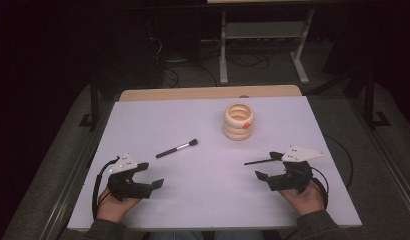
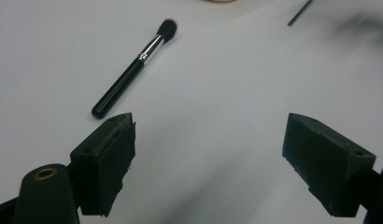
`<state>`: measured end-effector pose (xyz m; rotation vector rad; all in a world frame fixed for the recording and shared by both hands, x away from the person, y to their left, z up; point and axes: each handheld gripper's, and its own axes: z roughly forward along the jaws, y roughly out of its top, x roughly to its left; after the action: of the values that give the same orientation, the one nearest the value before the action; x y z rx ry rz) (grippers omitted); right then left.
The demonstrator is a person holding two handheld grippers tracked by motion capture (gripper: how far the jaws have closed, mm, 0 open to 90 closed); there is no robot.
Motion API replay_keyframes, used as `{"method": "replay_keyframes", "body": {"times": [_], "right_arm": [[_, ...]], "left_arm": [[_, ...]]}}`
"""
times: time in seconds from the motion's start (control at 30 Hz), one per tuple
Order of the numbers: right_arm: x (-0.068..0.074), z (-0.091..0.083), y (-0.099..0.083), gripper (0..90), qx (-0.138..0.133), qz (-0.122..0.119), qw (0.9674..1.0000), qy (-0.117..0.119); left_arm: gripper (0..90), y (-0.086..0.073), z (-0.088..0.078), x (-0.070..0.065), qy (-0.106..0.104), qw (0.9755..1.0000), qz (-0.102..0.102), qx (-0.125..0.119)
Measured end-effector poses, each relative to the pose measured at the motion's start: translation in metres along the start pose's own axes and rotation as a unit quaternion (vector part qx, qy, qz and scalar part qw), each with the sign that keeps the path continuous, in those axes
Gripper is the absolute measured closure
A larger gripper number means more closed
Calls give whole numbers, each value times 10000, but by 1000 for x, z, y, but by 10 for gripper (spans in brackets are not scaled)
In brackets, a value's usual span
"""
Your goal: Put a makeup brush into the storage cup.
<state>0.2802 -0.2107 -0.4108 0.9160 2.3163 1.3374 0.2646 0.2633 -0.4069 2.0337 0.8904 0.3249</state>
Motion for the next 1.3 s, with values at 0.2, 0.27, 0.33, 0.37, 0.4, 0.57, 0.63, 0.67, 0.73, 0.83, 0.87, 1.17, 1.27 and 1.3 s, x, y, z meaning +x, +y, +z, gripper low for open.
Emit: {"method": "replay_keyframes", "body": {"times": [0.2,0.27,0.33,0.37,0.4,0.57,0.63,0.67,0.73,0.83,0.87,1.17,1.27,1.3], "right_arm": [[0,1,0,150,31,-10,10000,14],[1,1,0,150,28,-10,10000,11],[1,0,0,150,30,0,10000,20],[1,0,1,150,32,0,10000,21],[1,0,1,150,37,-5,10000,21],[1,-2,1,150,0,-17,10000,28],[1,-3,1,150,-5,-16,10000,21],[0,-4,1,149,-18,-6,10000,16],[0,-5,1,150,-58,-14,10000,15],[0,-6,2,149,-61,3,10000,13],[0,-6,2,149,-38,9,10000,10],[-1,-8,3,150,-28,10,10000,-18],[-2,-6,3,149,6,16,10000,-1],[-2,-6,3,149,11,10,10000,-7]], "left_arm": [[168,0,-1,-2,-10,10000,-1,-21],[168,0,-1,-2,-14,10000,42,-37],[169,0,-1,-3,-5,10000,69,-15],[169,0,-1,-2,-5,10000,70,-12],[169,0,-1,-2,-8,10000,63,-17],[169,1,-1,-3,-6,10000,98,-1],[169,1,0,-4,-22,10000,93,13],[169,1,0,-5,-14,9999,127,44],[169,3,-1,-5,-14,9999,162,47],[172,7,-1,-4,17,9998,186,45],[175,8,-1,-4,35,9998,172,45],[196,20,-1,5,35,9998,140,101],[210,24,1,11,30,9996,208,186],[211,25,2,12,34,9997,177,177]]}}
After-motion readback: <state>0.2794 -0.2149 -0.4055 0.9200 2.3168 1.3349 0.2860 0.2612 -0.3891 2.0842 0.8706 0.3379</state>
